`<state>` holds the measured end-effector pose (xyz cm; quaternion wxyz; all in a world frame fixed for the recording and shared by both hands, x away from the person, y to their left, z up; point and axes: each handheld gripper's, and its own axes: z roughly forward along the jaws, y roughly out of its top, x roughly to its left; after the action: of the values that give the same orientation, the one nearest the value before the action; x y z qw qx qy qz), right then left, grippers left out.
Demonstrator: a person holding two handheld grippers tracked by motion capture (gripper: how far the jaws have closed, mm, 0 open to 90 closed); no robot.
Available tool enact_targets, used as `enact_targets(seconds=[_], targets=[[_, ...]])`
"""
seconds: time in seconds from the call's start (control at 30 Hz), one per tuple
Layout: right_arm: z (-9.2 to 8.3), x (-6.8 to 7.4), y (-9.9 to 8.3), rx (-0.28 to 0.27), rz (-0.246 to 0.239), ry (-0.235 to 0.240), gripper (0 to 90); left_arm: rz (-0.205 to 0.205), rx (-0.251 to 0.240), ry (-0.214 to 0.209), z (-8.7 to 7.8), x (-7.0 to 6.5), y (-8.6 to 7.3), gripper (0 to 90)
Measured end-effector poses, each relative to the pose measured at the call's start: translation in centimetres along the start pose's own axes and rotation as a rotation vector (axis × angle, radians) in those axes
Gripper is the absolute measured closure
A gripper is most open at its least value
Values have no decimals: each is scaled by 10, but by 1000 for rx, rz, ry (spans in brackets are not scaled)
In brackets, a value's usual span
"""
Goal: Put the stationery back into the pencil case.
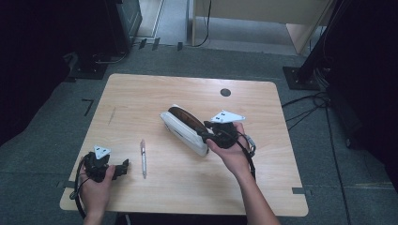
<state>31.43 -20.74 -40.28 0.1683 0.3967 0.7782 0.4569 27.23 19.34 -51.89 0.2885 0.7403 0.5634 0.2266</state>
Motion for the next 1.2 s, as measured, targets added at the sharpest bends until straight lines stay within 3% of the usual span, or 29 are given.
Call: enact_targets(seconds=[0.3,0.67,0.73,0.83,0.9,1.07,1.2], targets=[[-5,29,-3,-35,-17,18,649,0,0,0,0,0,0,0],[8,70,-15,-40,-35,35,665,4,-4,-5,-1,0,0,0],[13,77,-20,-37,-36,41,668,-3,-28,-2,-2,0,-1,71],[18,84,-26,-30,-26,54,668,-26,-63,16,-7,-2,-4,276],[23,88,-33,-18,-21,63,666,-16,-63,-1,-8,-3,-4,339],[27,88,-43,-12,8,68,663,91,-59,-110,-12,-22,-6,445],[27,88,-49,-11,27,69,657,138,-58,-194,-13,-36,-5,602]])
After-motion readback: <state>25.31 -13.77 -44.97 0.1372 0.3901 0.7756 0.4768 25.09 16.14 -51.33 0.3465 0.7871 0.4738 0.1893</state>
